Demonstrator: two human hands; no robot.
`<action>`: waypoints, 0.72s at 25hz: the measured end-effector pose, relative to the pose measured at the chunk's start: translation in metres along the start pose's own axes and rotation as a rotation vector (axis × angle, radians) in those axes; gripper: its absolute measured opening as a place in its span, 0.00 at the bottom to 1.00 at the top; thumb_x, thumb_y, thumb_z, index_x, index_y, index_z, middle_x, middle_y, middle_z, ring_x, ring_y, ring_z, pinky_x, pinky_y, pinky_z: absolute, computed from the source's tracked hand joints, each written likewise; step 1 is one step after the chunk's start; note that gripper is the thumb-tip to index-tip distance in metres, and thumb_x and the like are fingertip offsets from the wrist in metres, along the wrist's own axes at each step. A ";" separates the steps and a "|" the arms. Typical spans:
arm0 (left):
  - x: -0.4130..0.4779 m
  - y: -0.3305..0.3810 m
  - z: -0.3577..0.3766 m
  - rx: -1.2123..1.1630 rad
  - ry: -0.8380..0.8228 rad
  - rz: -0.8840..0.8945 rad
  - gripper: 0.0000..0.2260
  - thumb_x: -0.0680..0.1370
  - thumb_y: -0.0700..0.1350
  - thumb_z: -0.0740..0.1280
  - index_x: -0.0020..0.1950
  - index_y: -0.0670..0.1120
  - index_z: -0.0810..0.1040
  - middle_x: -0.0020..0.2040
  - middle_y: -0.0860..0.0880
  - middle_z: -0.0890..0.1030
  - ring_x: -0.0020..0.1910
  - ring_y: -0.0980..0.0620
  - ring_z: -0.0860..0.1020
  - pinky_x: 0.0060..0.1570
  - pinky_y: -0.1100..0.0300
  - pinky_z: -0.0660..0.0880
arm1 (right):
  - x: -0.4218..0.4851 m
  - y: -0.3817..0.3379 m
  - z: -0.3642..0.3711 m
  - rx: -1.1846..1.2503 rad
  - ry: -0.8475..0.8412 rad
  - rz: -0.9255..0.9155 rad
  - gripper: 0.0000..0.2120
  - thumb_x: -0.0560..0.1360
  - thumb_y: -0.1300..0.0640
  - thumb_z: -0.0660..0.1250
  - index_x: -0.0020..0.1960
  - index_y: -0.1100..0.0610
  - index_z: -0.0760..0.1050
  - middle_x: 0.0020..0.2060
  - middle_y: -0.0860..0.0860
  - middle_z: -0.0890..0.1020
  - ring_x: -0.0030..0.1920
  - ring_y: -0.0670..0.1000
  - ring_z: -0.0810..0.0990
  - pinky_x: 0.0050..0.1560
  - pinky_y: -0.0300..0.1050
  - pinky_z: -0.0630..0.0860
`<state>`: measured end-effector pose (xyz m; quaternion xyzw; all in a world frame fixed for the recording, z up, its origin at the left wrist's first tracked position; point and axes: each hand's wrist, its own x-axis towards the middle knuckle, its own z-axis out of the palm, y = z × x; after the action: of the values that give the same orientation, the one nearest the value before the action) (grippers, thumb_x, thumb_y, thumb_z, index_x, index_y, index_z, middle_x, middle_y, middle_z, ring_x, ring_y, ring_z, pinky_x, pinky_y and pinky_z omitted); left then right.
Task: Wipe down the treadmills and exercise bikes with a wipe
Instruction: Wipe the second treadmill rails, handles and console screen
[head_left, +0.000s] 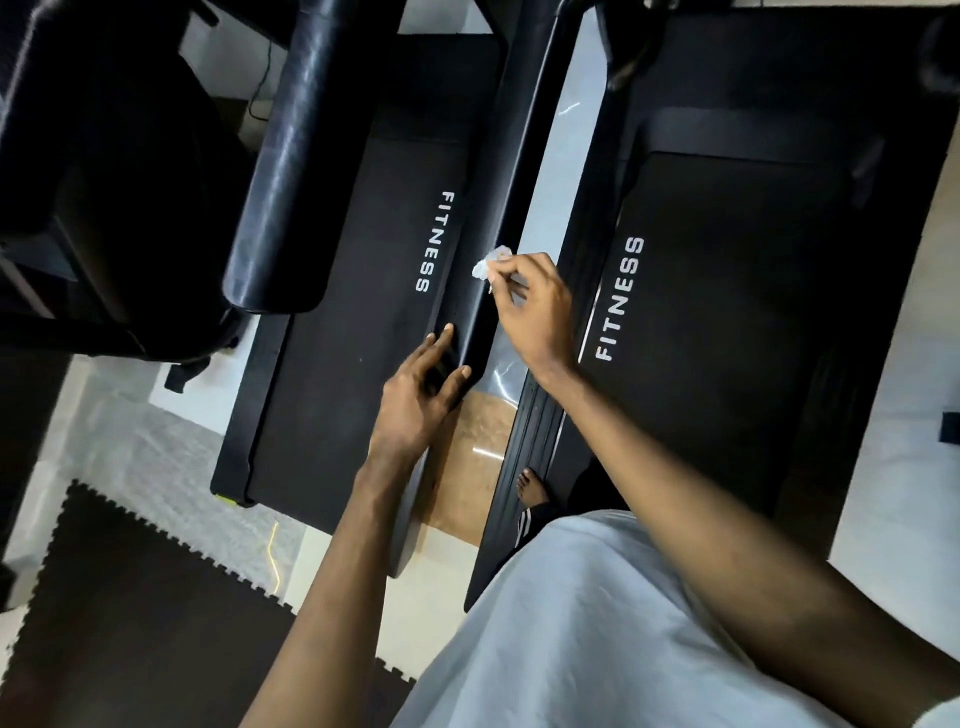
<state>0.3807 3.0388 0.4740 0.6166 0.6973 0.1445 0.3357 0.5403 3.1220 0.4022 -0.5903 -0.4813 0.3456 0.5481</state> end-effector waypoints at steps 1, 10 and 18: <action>0.001 -0.001 0.000 0.011 0.001 0.010 0.27 0.79 0.57 0.70 0.76 0.57 0.69 0.74 0.53 0.71 0.74 0.57 0.67 0.73 0.56 0.67 | -0.003 0.004 0.004 0.051 0.017 0.069 0.02 0.77 0.60 0.71 0.48 0.57 0.81 0.47 0.50 0.83 0.46 0.45 0.84 0.50 0.42 0.82; 0.006 -0.005 0.000 0.111 -0.001 0.029 0.27 0.78 0.56 0.70 0.76 0.57 0.69 0.71 0.52 0.75 0.66 0.68 0.72 0.62 0.77 0.64 | 0.008 0.054 0.035 0.323 0.131 0.690 0.06 0.75 0.66 0.71 0.51 0.60 0.82 0.40 0.46 0.84 0.41 0.43 0.82 0.51 0.42 0.81; 0.002 -0.004 0.006 0.054 0.029 -0.038 0.26 0.79 0.57 0.70 0.76 0.59 0.70 0.72 0.52 0.74 0.73 0.59 0.69 0.71 0.61 0.68 | 0.021 0.030 0.018 0.420 0.085 0.683 0.08 0.75 0.70 0.70 0.47 0.58 0.82 0.42 0.48 0.85 0.41 0.44 0.84 0.51 0.42 0.82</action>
<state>0.3815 3.0382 0.4664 0.6098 0.7174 0.1282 0.3114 0.5352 3.1499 0.3721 -0.6050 -0.1534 0.5741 0.5300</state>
